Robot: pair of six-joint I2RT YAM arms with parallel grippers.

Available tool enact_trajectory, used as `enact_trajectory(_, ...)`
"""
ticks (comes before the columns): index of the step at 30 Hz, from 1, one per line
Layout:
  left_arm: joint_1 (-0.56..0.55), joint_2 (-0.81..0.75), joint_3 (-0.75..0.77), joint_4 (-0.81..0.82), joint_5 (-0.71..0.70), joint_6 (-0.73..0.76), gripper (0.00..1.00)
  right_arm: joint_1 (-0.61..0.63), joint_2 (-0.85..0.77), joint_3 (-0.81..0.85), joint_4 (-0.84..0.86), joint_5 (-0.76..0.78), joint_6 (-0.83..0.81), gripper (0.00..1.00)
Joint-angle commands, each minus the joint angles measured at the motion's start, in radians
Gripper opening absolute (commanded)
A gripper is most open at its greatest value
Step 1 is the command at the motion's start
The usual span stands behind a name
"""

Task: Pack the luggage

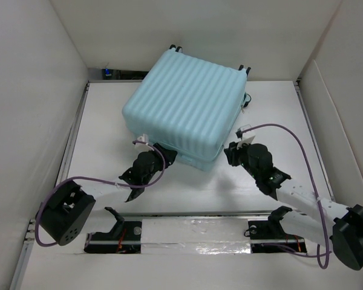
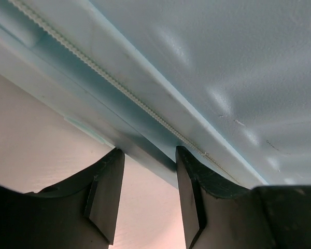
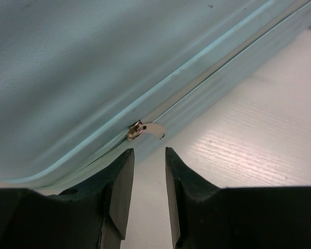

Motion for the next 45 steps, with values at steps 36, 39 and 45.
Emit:
enact_trajectory(36, 0.146, -0.153, -0.086, 0.01, 0.014, 0.109, 0.0, -0.003, 0.257, 0.039, 0.425, -0.22, -0.133, 0.39)
enact_trajectory(39, 0.146, -0.152, -0.087, 0.013, 0.017, 0.111, 0.0, 0.007, 0.231, 0.012, 0.47, -0.205, -0.125, 0.31)
enact_trajectory(45, 0.137, -0.136, -0.087, 0.033, 0.024, 0.109, 0.0, 0.016, 0.21, 0.011, 0.476, -0.19, -0.128, 0.12)
